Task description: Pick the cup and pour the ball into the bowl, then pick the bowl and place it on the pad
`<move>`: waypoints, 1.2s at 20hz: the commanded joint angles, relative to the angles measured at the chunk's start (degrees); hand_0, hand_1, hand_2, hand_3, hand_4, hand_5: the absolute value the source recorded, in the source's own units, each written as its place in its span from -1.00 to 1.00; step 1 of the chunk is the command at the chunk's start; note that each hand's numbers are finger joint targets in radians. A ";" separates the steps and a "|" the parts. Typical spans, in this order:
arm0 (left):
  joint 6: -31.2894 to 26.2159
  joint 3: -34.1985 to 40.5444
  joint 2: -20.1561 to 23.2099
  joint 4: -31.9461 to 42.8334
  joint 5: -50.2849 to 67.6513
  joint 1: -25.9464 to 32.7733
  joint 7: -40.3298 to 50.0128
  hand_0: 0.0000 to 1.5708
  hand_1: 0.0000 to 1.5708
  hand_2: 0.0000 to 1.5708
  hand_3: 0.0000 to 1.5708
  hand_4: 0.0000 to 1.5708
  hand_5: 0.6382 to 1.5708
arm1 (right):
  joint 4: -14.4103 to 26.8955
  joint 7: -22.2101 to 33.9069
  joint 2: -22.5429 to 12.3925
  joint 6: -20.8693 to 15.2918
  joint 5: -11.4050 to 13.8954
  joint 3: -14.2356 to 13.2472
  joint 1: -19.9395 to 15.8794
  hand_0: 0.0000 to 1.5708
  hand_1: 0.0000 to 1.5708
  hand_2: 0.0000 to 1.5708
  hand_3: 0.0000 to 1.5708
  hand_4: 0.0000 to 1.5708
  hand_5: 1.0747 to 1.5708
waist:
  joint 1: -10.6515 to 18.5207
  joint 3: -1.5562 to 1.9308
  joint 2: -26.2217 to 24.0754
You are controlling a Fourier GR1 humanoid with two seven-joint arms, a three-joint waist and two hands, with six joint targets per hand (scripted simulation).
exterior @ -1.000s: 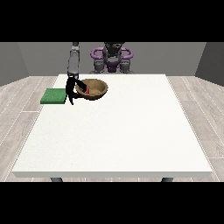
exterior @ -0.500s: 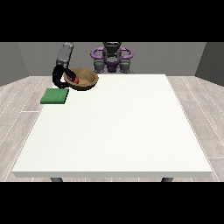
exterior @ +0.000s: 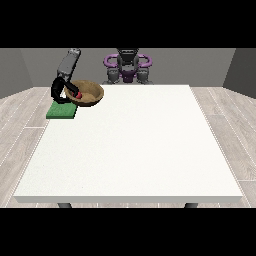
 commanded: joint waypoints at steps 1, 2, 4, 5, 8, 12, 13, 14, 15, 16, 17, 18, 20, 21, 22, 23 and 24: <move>0.22 -0.24 0.38 -1.46 0.48 0.44 1.36 -1.00 -1.00 -1.00 -1.00 -1.00 0.91 | 4.80 -4.79 -4.98 4.44 -1.02 -2.85 0.24 1.00 1.00 1.00 1.00 0.66 0.85 | -0.62 0.04 0.25; 1.75 -0.20 -1.32 -2.77 0.01 2.50 -0.55 -1.00 -1.00 -1.00 -1.00 -1.00 0.92 | 6.09 -7.54 -5.79 6.23 -2.55 -4.38 1.82 1.00 1.00 1.00 1.00 0.65 0.85 | -0.78 0.05 0.00; 0.89 -0.13 0.02 -3.89 0.69 1.70 0.87 -1.00 -1.00 -1.00 -1.00 -1.00 0.92 | 9.15 -8.36 -10.61 8.45 -3.38 -7.13 -0.41 1.00 1.00 1.00 0.89 0.67 0.85 | 0.21 0.06 0.89; 1.66 0.34 0.54 -2.32 0.70 1.06 0.91 -1.00 -1.00 -1.00 -1.00 -1.00 0.92 | 8.47 -10.03 -7.30 6.75 -3.11 -6.15 0.30 1.00 1.00 1.00 0.57 0.65 0.86 | -1.44 0.03 1.71; 5.00 -1.82 -1.75 -7.05 0.35 0.25 3.82 -1.00 -1.00 -1.00 -1.00 -1.00 0.92 | 14.40 -11.28 -8.30 8.94 -3.98 -7.38 -1.77 1.00 1.00 1.00 0.41 0.65 0.86 | -0.03 0.07 0.99; 1.29 0.81 3.31 -6.24 2.28 0.20 3.44 -1.00 -1.00 -1.00 -1.00 -0.74 0.92 | 18.07 -16.61 -11.07 10.68 -5.51 -10.52 -1.75 1.00 1.00 1.00 -0.01 0.65 0.92 | 1.25 0.07 5.31; 1.42 0.72 3.47 -7.13 2.89 -1.49 4.00 -1.00 -1.00 -1.00 -1.00 -0.80 0.92 | 19.03 -17.08 -12.70 11.02 -4.78 -10.40 -3.40 1.00 1.00 1.00 -0.11 0.64 0.92 | 1.07 0.08 6.82; 1.17 0.83 3.84 -8.97 3.61 -1.93 4.71 -1.00 -1.00 -1.00 -1.00 -0.84 0.92 | 20.51 -19.53 -14.15 9.57 -3.61 -10.91 -3.57 1.00 1.00 1.00 -0.25 0.65 0.93 | 2.44 0.11 8.25; 1.48 1.13 4.37 -9.50 4.02 -2.52 5.23 -1.00 -1.00 -1.00 -1.00 -0.84 0.92 | 21.67 -18.98 -16.71 11.15 -4.61 -12.19 -5.69 1.00 1.00 1.00 -0.51 0.65 0.91 | 2.65 0.12 9.14; 1.74 1.51 5.83 -10.98 4.47 -3.75 6.15 -1.00 -1.00 -1.00 -1.00 -0.94 0.93 | 22.67 -23.36 -15.80 10.85 -3.71 -11.75 -4.39 1.00 1.00 1.00 -0.41 0.63 0.92 | 2.02 0.17 11.18; 2.63 2.06 4.73 -11.11 4.75 -2.37 5.38 -1.00 -1.00 -1.00 -1.00 -0.92 0.92 | 23.87 -23.61 -16.21 12.43 -4.06 -11.89 -3.70 1.00 1.00 1.00 -0.74 0.64 0.93 | 1.58 0.13 10.69; 2.19 1.32 4.49 -13.84 5.55 -2.35 7.29 -1.00 -1.00 -1.00 -1.00 -1.00 0.93 | 26.18 -23.71 -17.32 11.80 -4.44 -13.09 -5.76 1.00 1.00 1.00 -0.74 0.63 0.93 | 3.53 0.16 10.91; 3.65 1.91 3.82 -15.27 6.47 -1.58 8.29 -1.00 -1.00 -1.00 -1.00 -1.00 0.91 | 27.92 -24.66 -18.91 13.05 -4.18 -13.27 -5.46 1.00 1.00 1.00 -0.27 0.59 0.95 | 2.88 0.13 9.85; 3.70 2.03 4.39 -15.74 7.10 -1.91 9.62 -1.00 -1.00 -1.00 -1.00 -1.00 0.91 | 28.97 -25.58 -18.70 14.48 -4.44 -13.22 -5.35 1.00 1.00 1.00 -0.24 0.62 0.97 | 2.24 0.14 10.04; 2.58 2.00 4.16 -14.66 6.82 0.12 8.91 -1.00 -1.00 -1.00 -1.00 -1.00 0.92 | 27.95 -26.36 -19.87 14.05 -3.07 -12.37 -3.82 1.00 1.00 1.00 -0.14 0.59 0.97 | 2.41 0.08 8.39; 3.27 1.81 3.36 -16.73 7.08 0.20 8.71 -1.00 -1.00 -1.00 -1.00 -1.00 0.92 | 30.28 -24.31 -21.00 15.34 -5.61 -14.81 -6.65 1.00 1.00 1.00 -0.32 0.62 0.97 | 3.09 0.10 9.40; 1.98 2.69 6.02 -11.12 6.61 -0.69 8.54 -1.00 -1.00 -1.00 -1.00 -1.00 0.91 | 27.80 -21.27 -21.42 17.03 -5.08 -13.19 -6.48 1.00 1.00 1.00 -0.10 0.60 0.95 | 1.52 0.01 7.04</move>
